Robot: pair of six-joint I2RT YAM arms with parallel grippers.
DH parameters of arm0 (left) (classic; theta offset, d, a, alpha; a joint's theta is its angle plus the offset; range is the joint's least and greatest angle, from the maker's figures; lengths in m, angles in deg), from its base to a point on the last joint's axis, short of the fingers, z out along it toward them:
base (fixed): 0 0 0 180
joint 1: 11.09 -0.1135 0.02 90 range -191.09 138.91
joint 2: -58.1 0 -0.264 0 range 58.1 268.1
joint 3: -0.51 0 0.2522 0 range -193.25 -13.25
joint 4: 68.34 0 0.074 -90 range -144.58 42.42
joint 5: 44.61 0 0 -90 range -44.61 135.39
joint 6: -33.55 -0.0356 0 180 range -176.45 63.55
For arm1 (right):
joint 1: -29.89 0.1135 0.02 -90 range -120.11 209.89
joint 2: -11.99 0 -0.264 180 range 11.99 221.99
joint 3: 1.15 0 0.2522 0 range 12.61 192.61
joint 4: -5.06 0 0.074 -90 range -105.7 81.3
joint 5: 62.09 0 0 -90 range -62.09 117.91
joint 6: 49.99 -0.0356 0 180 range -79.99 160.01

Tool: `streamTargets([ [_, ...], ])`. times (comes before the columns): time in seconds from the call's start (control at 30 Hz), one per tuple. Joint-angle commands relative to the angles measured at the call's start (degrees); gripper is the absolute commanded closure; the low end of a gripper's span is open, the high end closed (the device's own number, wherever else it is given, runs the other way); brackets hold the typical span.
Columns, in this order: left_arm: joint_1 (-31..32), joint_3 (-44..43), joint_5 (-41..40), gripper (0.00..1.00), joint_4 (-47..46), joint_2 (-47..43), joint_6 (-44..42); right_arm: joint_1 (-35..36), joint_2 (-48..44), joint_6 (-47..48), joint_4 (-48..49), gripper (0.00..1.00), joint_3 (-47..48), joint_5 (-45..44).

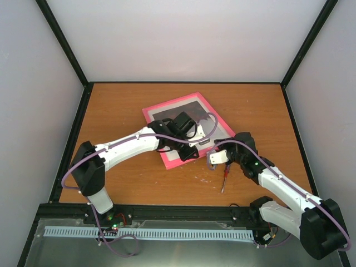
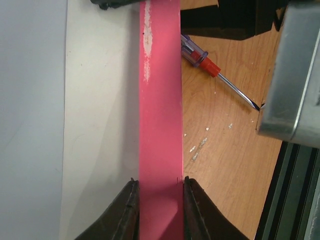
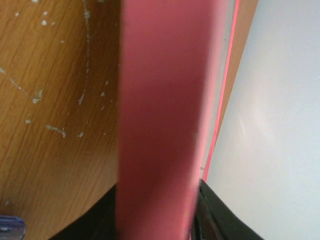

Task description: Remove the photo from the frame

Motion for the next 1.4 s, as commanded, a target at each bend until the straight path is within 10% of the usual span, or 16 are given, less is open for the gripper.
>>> streamTargets([
  [0.0, 0.00, -4.96, 0.79, 0.99, -3.21, -3.54, -2.76, 0.62, 0.00, 0.80, 1.15, 0.72, 0.09, 0.20],
  [0.13, 0.00, -5.59, -1.16, 0.95, -3.02, -5.29, -2.04, 0.65, -0.20, 0.31, -5.09, 0.85, 4.62, 0.34],
  [0.33, 0.00, -4.79, -9.69, 0.44, -4.15, -13.50, 0.40, -0.04, -1.85, -0.48, -16.46, 0.94, 12.99, 1.41],
  [0.5, 0.14, 3.74, -16.84, 0.22, -10.87, -28.01, -1.09, -3.88, -2.36, -1.69, -29.44, 0.96, 21.51, 6.81],
  [0.83, 0.52, 28.12, -12.63, 0.24, -20.30, -53.05, -11.52, -15.18, -0.72, 0.88, -48.62, 0.97, 37.29, 16.88],
  [1.37, 0.53, 39.05, -11.24, 0.28, -38.49, -50.84, -20.87, -17.44, -5.09, 7.40, -62.32, 0.97, 44.95, 21.22],
])
